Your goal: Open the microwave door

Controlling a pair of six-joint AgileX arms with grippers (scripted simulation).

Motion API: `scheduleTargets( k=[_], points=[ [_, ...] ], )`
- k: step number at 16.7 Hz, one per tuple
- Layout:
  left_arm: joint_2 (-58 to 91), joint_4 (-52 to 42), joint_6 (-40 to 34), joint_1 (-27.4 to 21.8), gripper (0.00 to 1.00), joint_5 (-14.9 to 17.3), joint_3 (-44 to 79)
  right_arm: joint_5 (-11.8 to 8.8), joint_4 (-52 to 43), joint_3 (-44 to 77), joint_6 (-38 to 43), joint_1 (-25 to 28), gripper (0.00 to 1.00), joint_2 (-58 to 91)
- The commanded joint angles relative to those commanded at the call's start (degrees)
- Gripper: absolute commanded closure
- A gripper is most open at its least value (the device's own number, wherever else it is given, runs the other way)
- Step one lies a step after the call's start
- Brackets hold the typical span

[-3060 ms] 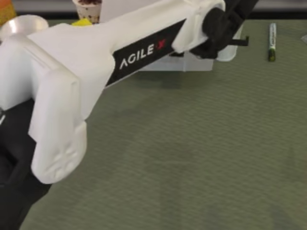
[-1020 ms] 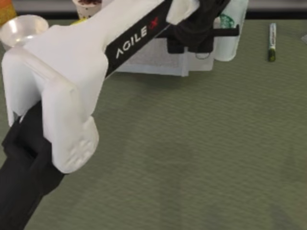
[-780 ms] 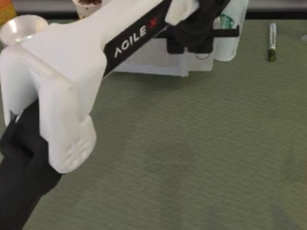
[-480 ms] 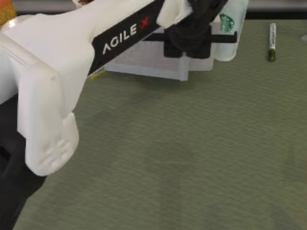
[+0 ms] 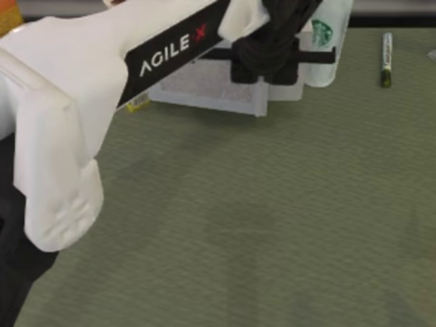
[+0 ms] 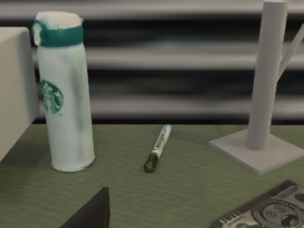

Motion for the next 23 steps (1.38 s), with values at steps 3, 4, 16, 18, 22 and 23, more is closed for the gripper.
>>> scheduleTargets(
  k=[3,4,16,18,22,23],
  points=[
    [0.0,0.0,0.0,0.0,1.0,0.0,0.0,0.0,0.0,0.0,0.0,0.0,0.0,0.0],
    [0.0,0.0,0.0,0.0,1.0,0.0,0.0,0.0,0.0,0.0,0.0,0.0,0.0,0.0],
    [0.0,0.0,0.0,0.0,1.0,0.0,0.0,0.0,0.0,0.0,0.0,0.0,0.0,0.0],
    [0.0,0.0,0.0,0.0,1.0,0.0,0.0,0.0,0.0,0.0,0.0,0.0,0.0,0.0],
    [-0.4,0.7,0.4,-0.4,1.0,0.3,-1.0,0.0,0.0,0.0,0.0,0.0,0.0,0.0],
    [-1.3,1.5,1.1,-0.2,1.0,0.6,-2.5,0.0,0.0,0.0,0.0,0.0,0.0,0.0]
  ],
)
